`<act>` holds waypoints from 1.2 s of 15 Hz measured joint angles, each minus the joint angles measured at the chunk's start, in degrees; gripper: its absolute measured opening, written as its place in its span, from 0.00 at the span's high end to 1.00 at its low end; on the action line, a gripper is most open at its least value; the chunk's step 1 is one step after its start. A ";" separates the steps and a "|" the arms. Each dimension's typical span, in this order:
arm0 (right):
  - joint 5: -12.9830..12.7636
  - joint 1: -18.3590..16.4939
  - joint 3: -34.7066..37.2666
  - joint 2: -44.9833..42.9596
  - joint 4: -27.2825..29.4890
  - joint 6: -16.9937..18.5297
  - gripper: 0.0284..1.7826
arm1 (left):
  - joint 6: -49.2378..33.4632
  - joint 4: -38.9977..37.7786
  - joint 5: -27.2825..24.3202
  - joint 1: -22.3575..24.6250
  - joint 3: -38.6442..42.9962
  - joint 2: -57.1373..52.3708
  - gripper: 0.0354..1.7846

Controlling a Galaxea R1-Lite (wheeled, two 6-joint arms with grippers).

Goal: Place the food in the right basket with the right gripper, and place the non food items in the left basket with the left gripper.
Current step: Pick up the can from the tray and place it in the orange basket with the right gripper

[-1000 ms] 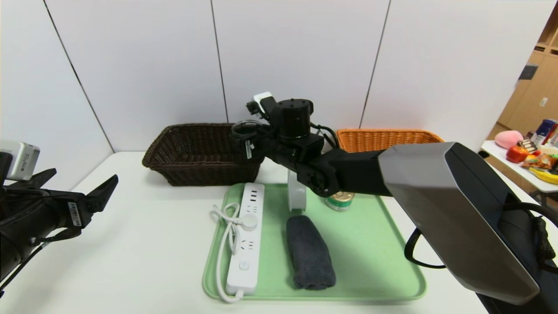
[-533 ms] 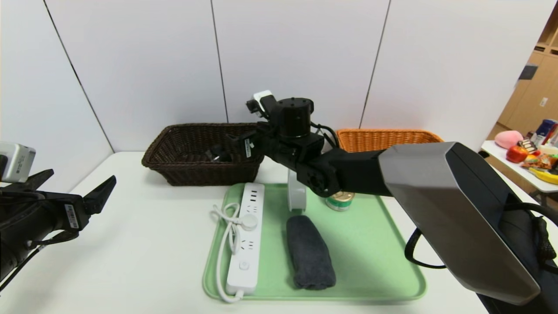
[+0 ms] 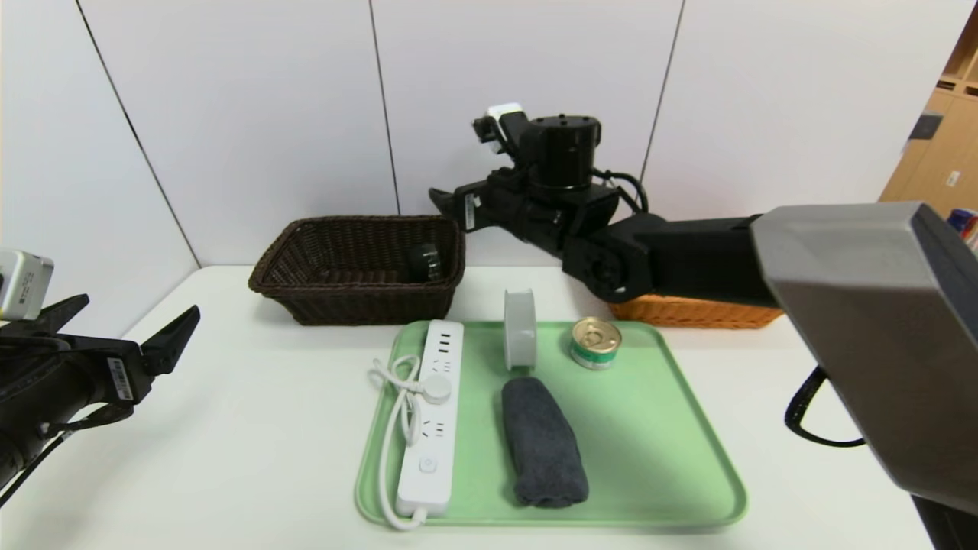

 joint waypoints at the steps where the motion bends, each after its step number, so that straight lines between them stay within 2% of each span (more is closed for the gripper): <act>1: -0.38 -0.79 2.28 -2.49 0.50 -0.02 0.07 | -0.15 0.06 -0.02 0.00 -0.02 0.07 0.06; 4: -0.68 -2.97 13.39 -11.41 0.68 -0.05 0.06 | -0.26 0.13 -0.09 0.00 -0.24 0.38 0.06; 6: -0.71 -4.18 25.27 -18.69 0.11 -0.09 0.06 | -0.33 0.11 -0.11 0.00 -0.30 0.63 0.06; 8: -0.74 -5.21 36.94 -24.64 -3.63 -0.13 0.05 | -1.16 0.09 -0.09 0.00 -0.16 1.12 0.06; 9: -0.71 -5.67 43.04 -26.84 -7.58 -0.24 0.05 | -1.44 0.09 -0.11 0.00 -0.11 1.32 0.06; 10: -0.63 -6.12 49.55 -28.56 -13.84 -0.41 0.05 | -1.55 0.06 -0.09 0.00 -0.07 1.49 0.06; 13: -0.38 -7.33 66.93 -30.96 -36.39 -1.78 0.05 | -1.66 -0.04 -0.11 0.00 -0.27 2.26 0.06; 15: -0.44 -7.77 75.98 -31.60 -49.34 -1.99 0.05 | -1.79 0.02 -0.09 0.00 -0.27 2.58 0.06; 18: -0.61 -7.96 84.79 -30.93 -62.21 -1.54 0.05 | -2.43 -0.04 -0.09 0.00 -0.22 2.94 0.06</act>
